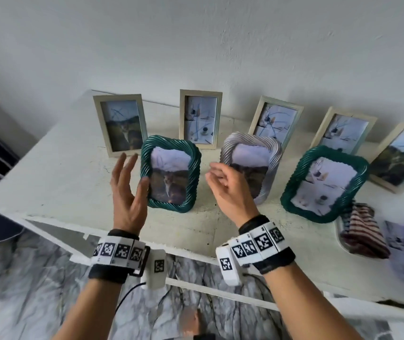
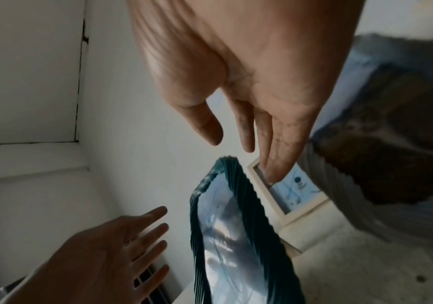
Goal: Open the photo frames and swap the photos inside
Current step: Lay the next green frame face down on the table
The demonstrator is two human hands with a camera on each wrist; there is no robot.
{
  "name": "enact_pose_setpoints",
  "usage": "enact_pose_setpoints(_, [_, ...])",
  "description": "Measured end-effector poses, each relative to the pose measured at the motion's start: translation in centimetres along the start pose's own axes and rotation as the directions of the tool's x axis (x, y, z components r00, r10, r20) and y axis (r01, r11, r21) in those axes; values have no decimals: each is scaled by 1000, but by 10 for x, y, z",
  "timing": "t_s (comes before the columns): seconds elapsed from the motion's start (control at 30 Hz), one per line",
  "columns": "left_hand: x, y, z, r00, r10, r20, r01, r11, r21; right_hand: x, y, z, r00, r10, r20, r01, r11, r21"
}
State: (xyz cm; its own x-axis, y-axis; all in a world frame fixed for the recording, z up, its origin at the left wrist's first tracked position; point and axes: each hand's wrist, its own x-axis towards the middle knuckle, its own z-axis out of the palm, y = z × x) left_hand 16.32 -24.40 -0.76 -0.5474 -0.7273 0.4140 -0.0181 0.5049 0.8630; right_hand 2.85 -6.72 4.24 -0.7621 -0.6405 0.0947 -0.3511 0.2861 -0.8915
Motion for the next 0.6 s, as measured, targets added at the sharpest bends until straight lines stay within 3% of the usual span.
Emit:
enact_pose_setpoints(0.07, [8, -7, 4, 985, -161, 67, 162, 987, -14, 16, -2, 14, 998, 53, 29, -52, 999, -16])
enact_pose_setpoints(0.13, [10, -12, 10, 961, -243, 131, 252, 966, -62, 26, 1, 28, 991, 111, 75, -107, 993, -45])
enact_pose_setpoints(0.3, [0, -2, 14, 974, -204, 99, 208, 978, -30, 23, 8, 38, 971, 196, 135, -190, 980, -61])
enact_pose_setpoints(0.4, [-13, 23, 4, 983, -156, 98, 159, 987, -27, 6, -2, 16, 980, 153, 127, -162, 985, 66])
enact_pose_setpoints(0.5, [-34, 54, -4, 969, -107, 221, 133, 985, -106, -24, -1, -15, 983, 153, 102, -172, 963, 206])
enact_pose_setpoints(0.6, [-56, 84, 2, 927, -87, 366, 166, 968, -190, -52, 16, -44, 964, 259, 60, -257, 852, 457])
